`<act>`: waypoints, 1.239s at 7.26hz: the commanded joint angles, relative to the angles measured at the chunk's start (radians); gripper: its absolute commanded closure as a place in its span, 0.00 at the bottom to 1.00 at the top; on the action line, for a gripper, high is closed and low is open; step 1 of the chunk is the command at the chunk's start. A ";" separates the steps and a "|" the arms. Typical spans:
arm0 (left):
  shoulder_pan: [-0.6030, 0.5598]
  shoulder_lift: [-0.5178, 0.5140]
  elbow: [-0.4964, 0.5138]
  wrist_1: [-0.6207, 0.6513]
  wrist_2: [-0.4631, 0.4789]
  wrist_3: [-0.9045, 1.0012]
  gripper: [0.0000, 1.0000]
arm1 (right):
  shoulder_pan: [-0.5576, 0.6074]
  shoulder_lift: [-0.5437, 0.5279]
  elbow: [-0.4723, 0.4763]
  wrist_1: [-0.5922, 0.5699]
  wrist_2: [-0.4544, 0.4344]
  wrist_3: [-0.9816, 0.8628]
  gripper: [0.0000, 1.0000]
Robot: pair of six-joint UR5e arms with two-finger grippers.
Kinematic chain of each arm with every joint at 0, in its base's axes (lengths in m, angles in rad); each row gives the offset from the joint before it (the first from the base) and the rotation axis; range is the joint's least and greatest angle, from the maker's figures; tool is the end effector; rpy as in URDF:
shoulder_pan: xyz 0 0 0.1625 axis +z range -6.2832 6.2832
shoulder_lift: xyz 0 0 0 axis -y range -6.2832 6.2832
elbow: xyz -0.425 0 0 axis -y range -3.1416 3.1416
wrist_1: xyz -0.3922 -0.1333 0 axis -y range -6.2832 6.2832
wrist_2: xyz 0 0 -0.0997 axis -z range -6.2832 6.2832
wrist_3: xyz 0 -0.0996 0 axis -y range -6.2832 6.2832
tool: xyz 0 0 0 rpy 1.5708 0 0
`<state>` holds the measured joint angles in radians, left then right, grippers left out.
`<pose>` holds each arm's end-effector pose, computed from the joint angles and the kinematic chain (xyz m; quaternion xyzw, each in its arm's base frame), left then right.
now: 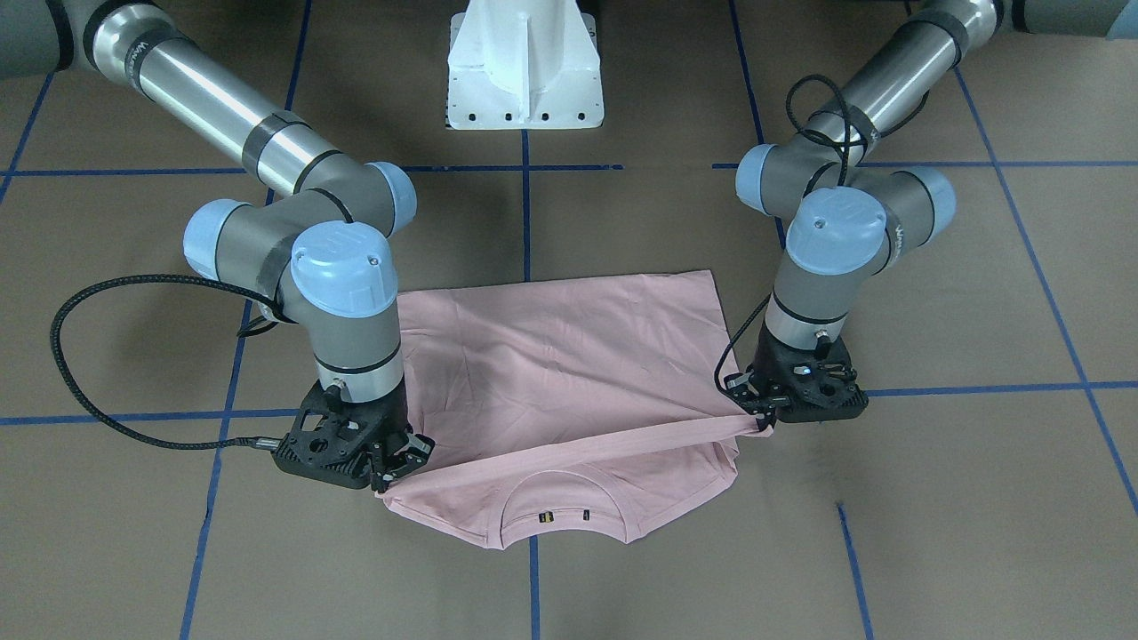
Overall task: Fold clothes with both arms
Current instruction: 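Lay the hem near the collar and open both grippers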
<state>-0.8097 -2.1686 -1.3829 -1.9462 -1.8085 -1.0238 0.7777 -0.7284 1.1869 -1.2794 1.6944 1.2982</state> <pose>0.4294 -0.6100 0.3555 0.1531 0.3646 -0.0752 0.9154 -0.4916 -0.6540 0.2762 0.1335 -0.3451 0.2102 0.9049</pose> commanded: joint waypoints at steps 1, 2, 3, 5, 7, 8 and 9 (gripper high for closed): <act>0.001 -0.005 0.002 -0.002 0.000 0.001 1.00 | 0.002 0.000 -0.030 0.000 0.002 -0.008 1.00; 0.004 -0.007 0.005 -0.003 0.000 0.001 1.00 | -0.001 0.000 -0.042 0.000 0.004 -0.010 1.00; 0.006 -0.010 0.011 -0.002 0.000 0.001 0.99 | -0.003 0.000 -0.044 0.000 0.004 -0.026 0.96; 0.010 -0.002 0.002 -0.029 -0.002 0.050 0.00 | -0.008 0.001 -0.041 -0.001 0.002 -0.134 0.00; 0.007 0.007 -0.095 -0.017 -0.018 0.070 0.00 | 0.050 -0.006 -0.007 -0.012 0.141 -0.268 0.00; 0.009 0.069 -0.192 -0.019 -0.075 0.070 0.00 | 0.084 -0.070 0.069 -0.012 0.213 -0.316 0.00; 0.023 0.157 -0.319 -0.022 -0.093 0.044 0.00 | 0.089 -0.180 0.194 -0.012 0.221 -0.342 0.00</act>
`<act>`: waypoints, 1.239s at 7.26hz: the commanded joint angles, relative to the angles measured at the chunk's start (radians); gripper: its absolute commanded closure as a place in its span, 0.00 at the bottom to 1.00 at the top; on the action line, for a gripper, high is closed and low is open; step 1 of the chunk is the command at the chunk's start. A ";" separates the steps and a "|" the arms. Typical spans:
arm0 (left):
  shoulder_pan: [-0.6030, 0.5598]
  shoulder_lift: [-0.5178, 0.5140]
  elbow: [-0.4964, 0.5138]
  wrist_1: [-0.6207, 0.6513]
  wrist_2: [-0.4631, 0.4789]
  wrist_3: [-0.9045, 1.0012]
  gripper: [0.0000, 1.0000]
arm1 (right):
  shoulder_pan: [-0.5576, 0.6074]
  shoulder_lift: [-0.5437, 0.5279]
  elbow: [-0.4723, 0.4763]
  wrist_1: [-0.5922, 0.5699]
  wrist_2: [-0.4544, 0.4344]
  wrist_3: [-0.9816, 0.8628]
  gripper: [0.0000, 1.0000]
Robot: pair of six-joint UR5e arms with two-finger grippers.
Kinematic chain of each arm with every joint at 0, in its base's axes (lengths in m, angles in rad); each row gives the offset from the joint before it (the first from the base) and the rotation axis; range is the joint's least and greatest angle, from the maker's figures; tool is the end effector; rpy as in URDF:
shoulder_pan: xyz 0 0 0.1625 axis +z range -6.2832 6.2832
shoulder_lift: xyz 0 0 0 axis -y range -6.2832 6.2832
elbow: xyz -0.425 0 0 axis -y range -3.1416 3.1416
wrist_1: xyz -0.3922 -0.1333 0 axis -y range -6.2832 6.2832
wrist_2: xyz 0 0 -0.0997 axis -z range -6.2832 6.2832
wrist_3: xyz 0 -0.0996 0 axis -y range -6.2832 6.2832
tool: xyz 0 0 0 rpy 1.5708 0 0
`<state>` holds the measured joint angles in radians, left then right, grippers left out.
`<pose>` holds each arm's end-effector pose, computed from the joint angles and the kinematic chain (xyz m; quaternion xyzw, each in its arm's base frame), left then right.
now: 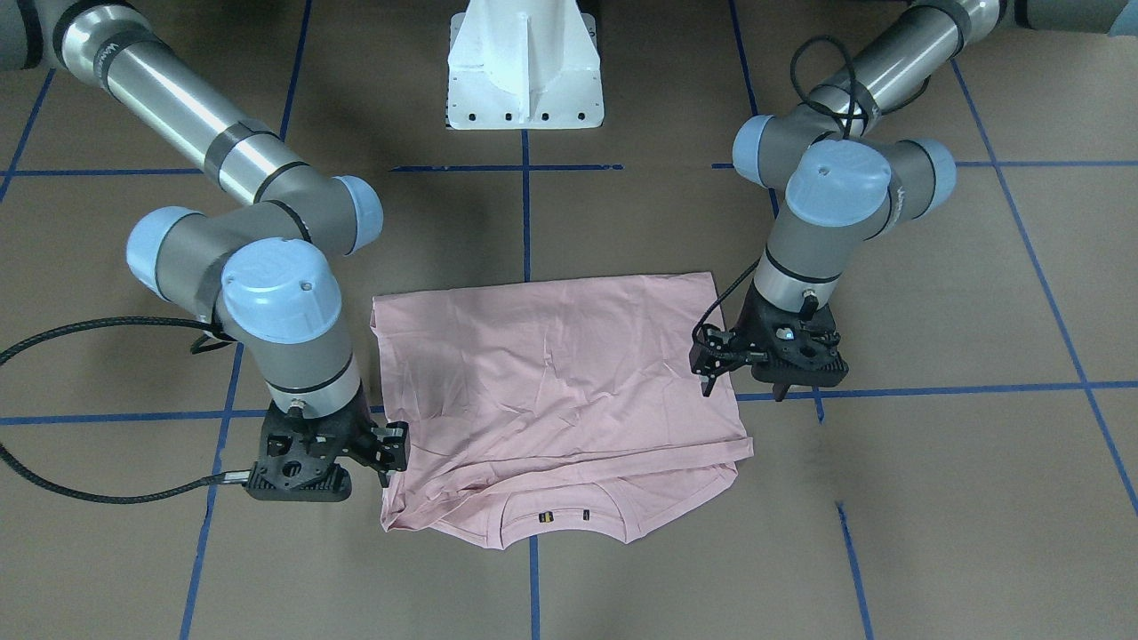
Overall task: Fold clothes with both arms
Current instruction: 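Withdraw both grippers away from the folded shirt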
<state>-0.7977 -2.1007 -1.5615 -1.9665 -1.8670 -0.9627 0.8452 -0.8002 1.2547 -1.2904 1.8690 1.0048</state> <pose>0.4082 -0.5676 0.3130 0.1818 0.4193 -0.0190 0.8892 -0.4439 -0.6572 0.2990 0.1248 -0.3603 0.0756 0.9213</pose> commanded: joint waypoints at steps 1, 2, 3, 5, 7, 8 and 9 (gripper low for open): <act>0.062 0.211 -0.275 -0.009 -0.034 -0.074 0.00 | 0.021 -0.204 0.250 -0.001 0.047 -0.054 0.00; 0.119 0.284 -0.358 -0.011 -0.018 -0.144 0.00 | 0.020 -0.285 0.355 -0.003 0.052 -0.052 0.00; 0.200 0.304 -0.359 -0.011 0.049 -0.285 0.18 | 0.018 -0.304 0.389 -0.003 0.058 -0.046 0.00; 0.256 0.285 -0.295 -0.012 0.097 -0.360 0.45 | 0.011 -0.303 0.387 -0.001 0.056 -0.045 0.00; 0.255 0.237 -0.204 -0.014 0.109 -0.357 0.45 | 0.008 -0.300 0.382 -0.001 0.056 -0.046 0.00; 0.255 0.234 -0.204 -0.014 0.109 -0.357 0.45 | 0.008 -0.297 0.381 -0.003 0.056 -0.051 0.00; 0.255 0.234 -0.200 -0.012 0.109 -0.360 0.45 | 0.008 -0.297 0.379 -0.003 0.055 -0.051 0.00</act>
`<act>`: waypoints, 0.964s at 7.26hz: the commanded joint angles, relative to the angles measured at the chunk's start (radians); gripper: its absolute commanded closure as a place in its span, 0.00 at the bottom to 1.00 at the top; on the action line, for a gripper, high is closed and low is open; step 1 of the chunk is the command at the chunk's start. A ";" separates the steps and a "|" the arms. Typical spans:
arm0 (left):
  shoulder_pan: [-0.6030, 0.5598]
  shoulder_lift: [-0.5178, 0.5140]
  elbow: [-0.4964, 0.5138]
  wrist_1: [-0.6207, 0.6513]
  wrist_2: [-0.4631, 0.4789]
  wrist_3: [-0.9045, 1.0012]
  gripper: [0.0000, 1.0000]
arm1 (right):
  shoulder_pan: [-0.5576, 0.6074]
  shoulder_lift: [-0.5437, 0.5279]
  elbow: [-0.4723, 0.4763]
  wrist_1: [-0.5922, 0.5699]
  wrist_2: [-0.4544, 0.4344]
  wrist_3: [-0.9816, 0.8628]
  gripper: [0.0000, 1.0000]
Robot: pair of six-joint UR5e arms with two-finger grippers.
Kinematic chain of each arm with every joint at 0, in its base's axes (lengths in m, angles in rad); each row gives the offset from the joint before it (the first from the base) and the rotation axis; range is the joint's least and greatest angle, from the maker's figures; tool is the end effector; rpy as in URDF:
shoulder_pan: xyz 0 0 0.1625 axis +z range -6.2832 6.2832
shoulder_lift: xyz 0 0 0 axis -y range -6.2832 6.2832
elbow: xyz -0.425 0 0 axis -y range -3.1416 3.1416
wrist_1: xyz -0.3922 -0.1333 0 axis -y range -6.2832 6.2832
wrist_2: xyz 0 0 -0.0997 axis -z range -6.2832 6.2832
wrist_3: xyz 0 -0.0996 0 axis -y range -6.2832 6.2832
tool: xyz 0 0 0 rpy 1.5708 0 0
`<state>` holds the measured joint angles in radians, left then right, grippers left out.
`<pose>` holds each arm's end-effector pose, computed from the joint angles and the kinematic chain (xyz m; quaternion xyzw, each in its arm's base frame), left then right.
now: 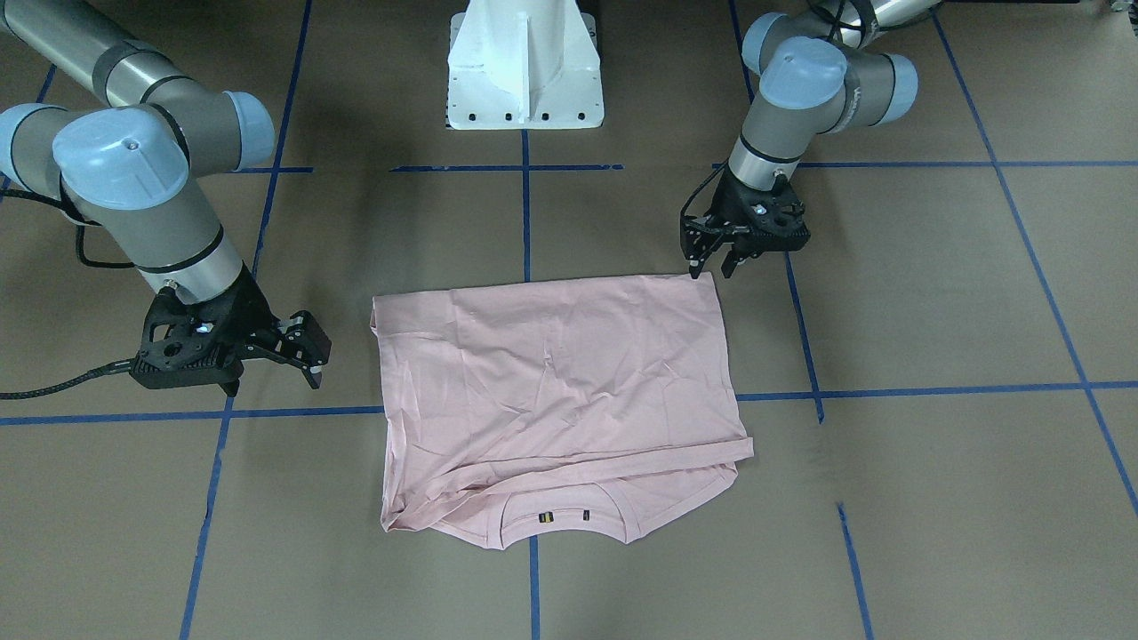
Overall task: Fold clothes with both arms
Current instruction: 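Withdraw both grippers away from the folded shirt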
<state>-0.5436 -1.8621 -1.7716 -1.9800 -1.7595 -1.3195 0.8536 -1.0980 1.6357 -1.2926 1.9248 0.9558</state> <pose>0.4596 -0.4117 0.3668 0.0896 0.4326 -0.0899 0.8926 -0.3638 -0.5674 0.3314 0.1417 -0.3982 0.0382 0.9055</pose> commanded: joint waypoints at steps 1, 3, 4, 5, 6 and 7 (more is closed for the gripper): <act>0.001 -0.005 0.023 0.000 0.002 0.002 0.45 | -0.001 0.000 -0.002 -0.001 -0.001 -0.002 0.00; 0.002 -0.017 0.024 0.001 0.000 0.005 0.45 | -0.001 0.001 0.000 0.001 0.000 -0.002 0.00; 0.002 -0.019 0.024 0.001 0.000 -0.001 0.51 | -0.001 0.001 0.000 0.001 0.000 -0.002 0.00; 0.002 -0.023 0.027 0.001 0.000 0.000 0.76 | 0.001 0.000 0.000 0.001 -0.001 -0.002 0.00; 0.004 -0.023 0.043 0.001 0.000 0.008 0.84 | -0.001 0.000 0.000 0.001 0.000 -0.002 0.00; 0.002 -0.022 0.041 0.004 0.002 0.011 1.00 | -0.001 0.001 -0.002 0.001 -0.001 -0.002 0.00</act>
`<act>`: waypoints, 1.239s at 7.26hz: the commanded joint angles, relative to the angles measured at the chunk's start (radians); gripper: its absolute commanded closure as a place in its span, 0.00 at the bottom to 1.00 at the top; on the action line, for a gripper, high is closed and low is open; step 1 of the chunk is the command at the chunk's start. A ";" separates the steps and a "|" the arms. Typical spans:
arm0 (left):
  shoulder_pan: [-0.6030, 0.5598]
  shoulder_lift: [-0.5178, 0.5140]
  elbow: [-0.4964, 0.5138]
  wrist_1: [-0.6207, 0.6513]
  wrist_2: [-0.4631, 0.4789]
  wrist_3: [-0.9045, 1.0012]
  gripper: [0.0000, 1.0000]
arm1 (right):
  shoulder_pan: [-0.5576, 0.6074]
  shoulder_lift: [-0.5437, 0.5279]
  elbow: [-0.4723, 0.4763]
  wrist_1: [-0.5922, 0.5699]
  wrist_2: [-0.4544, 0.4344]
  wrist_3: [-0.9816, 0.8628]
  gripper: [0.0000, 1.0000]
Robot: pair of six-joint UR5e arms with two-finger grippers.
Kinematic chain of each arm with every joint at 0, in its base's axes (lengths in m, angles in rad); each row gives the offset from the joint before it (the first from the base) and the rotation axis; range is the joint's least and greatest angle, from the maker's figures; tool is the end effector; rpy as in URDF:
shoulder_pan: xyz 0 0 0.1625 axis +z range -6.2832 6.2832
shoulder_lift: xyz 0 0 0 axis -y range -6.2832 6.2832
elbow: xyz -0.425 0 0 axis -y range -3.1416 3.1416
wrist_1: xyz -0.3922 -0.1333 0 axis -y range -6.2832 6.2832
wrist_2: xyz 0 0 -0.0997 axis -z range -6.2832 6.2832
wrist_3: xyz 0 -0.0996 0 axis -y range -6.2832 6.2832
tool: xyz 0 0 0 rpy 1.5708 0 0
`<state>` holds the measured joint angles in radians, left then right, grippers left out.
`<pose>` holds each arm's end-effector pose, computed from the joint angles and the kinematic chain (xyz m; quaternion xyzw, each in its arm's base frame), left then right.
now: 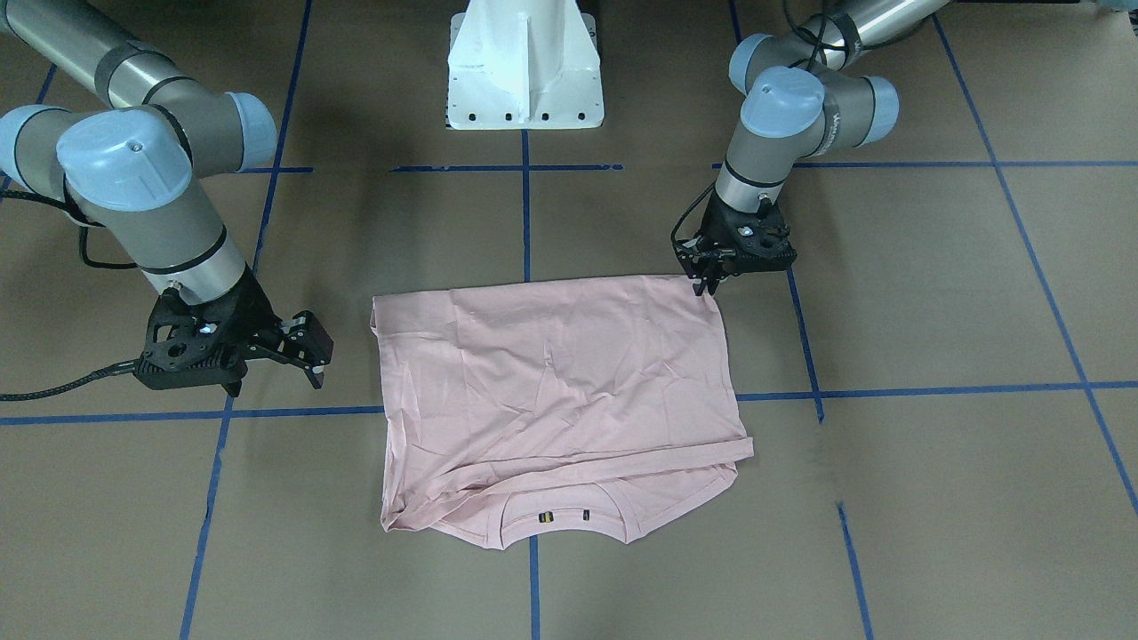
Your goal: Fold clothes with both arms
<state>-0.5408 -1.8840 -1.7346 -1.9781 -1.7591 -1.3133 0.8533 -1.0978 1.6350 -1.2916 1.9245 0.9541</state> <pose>0.4710 -0.4166 0.3717 0.0873 0.4255 -0.0872 0.8965 -0.3641 -0.5675 0.3315 0.1423 -0.3982 0.0373 0.9054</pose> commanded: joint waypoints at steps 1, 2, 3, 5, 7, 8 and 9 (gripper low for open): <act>-0.001 0.003 -0.003 0.002 0.003 0.009 1.00 | 0.000 0.003 0.000 0.000 -0.001 0.000 0.00; -0.020 0.008 -0.019 0.004 0.003 0.079 1.00 | 0.000 0.003 0.000 0.000 -0.001 0.000 0.00; -0.081 0.008 -0.007 0.005 0.001 0.208 1.00 | 0.000 0.004 -0.001 0.000 -0.001 0.000 0.00; -0.236 -0.007 0.067 -0.002 0.000 0.387 1.00 | -0.003 0.009 -0.007 0.000 -0.004 0.002 0.00; -0.345 -0.157 0.287 -0.022 0.001 0.476 1.00 | -0.002 0.009 -0.007 0.000 -0.007 0.003 0.00; -0.393 -0.258 0.464 -0.121 0.001 0.480 1.00 | 0.000 0.007 -0.007 0.000 -0.007 0.002 0.00; -0.433 -0.355 0.669 -0.239 0.004 0.527 1.00 | 0.003 0.007 -0.007 0.000 -0.007 -0.001 0.00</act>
<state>-0.9196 -2.1201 -1.2978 -2.0930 -1.7575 -0.8296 0.8532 -1.0900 1.6277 -1.2915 1.9178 0.9554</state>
